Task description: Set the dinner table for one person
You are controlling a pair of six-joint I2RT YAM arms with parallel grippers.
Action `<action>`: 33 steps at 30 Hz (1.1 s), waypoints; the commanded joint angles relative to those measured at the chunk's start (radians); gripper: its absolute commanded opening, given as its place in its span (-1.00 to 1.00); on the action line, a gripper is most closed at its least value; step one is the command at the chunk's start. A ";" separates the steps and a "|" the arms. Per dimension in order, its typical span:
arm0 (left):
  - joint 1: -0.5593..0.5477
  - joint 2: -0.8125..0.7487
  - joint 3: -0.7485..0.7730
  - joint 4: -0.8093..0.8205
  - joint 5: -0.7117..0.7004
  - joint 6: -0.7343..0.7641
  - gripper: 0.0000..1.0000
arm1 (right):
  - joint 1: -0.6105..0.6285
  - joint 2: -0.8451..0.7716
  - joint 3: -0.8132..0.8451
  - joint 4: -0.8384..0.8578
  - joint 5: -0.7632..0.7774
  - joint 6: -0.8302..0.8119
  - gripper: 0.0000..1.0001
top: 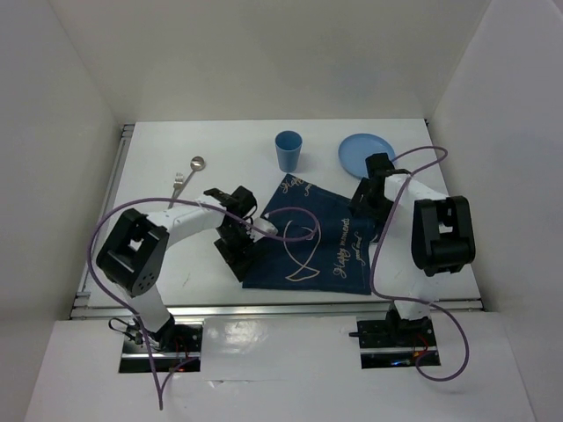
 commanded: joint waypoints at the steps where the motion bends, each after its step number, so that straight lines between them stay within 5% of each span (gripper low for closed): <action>1: -0.005 0.054 0.050 0.017 0.004 -0.032 0.83 | -0.038 0.028 -0.024 0.071 -0.035 -0.048 0.61; 3: -0.006 0.098 0.061 0.017 0.004 -0.032 0.55 | -0.038 0.028 -0.049 0.071 -0.056 -0.037 0.22; 5: -0.006 0.121 0.070 0.017 0.004 -0.032 0.36 | -0.038 -0.027 -0.122 0.094 -0.068 -0.014 0.05; 9: -0.006 0.163 0.080 0.017 -0.030 -0.041 -0.16 | -0.027 -0.174 -0.246 0.096 -0.093 0.052 -0.67; 10: -0.006 0.163 0.090 0.029 -0.050 -0.041 -0.44 | -0.027 -0.208 -0.295 0.096 -0.111 0.073 -0.98; 13: 0.046 0.163 0.116 0.055 -0.166 -0.059 -0.88 | 0.081 -0.356 -0.384 0.025 -0.084 0.225 -1.00; 16: 0.122 0.154 0.150 0.069 -0.301 -0.059 -0.88 | 0.260 -0.508 -0.440 -0.062 -0.055 0.446 -0.58; 17: 0.152 0.154 0.173 0.100 -0.370 -0.050 -0.81 | 0.305 -0.541 -0.467 -0.082 -0.055 0.501 -0.48; 18: 0.163 0.142 0.184 0.117 -0.404 -0.029 -0.75 | 0.353 -0.597 -0.467 -0.137 -0.046 0.624 -0.12; 23: 0.195 0.132 0.251 0.177 -0.559 0.054 -0.31 | 0.641 -0.656 -0.390 -0.253 0.084 0.791 0.31; 26: 0.234 0.141 0.314 0.175 -0.584 0.065 0.31 | 0.645 -0.537 -0.243 -0.261 0.164 0.597 0.77; 33: 0.228 0.017 0.324 -0.104 -0.267 0.047 0.94 | 0.402 -0.100 0.138 -0.081 0.022 -0.029 0.86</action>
